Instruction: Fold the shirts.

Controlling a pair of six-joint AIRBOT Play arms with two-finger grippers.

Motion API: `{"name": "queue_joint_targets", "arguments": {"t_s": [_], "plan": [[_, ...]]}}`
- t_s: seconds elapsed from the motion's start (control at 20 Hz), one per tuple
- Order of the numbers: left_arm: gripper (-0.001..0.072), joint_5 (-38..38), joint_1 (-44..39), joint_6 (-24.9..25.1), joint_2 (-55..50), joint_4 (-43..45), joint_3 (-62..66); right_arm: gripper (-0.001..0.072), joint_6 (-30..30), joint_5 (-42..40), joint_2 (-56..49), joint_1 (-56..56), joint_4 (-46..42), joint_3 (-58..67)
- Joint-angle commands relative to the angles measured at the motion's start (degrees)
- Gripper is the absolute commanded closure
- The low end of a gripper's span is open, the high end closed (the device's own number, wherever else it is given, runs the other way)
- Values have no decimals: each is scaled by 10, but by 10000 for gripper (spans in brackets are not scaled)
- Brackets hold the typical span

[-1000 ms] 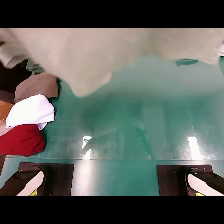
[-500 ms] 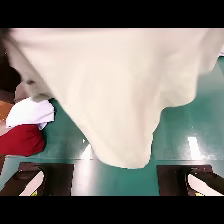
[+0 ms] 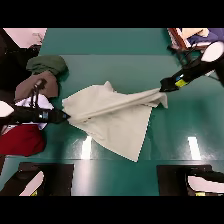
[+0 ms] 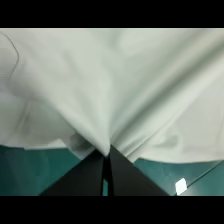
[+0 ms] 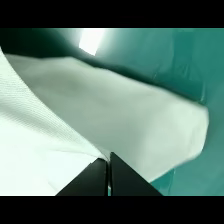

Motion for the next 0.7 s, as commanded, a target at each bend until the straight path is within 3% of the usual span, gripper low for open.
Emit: {"name": "queue_joint_targets", "arguments": {"t_s": [0.0,0.05,0.1,0.15,0.35,0.5,0.65], "plan": [[680,-36,0,8,0,-2,-52,697,0,-2,-16,7,6,-39],[558,-52,0,7,0,-2,-49,697,0,1,-14,7,6,-39],[305,-62,0,-1,0,-2,-48,697,0,1,-13,7,6,-39],[199,-64,0,-12,0,-2,-46,697,0,1,-10,7,6,-39],[206,-53,0,-13,0,1,64,697,0,1,10,6,5,-39],[206,49,0,-30,-16,35,178,697,0,0,24,5,5,-39],[206,94,1,-42,-122,57,267,697,0,2,32,5,5,-39]]}}
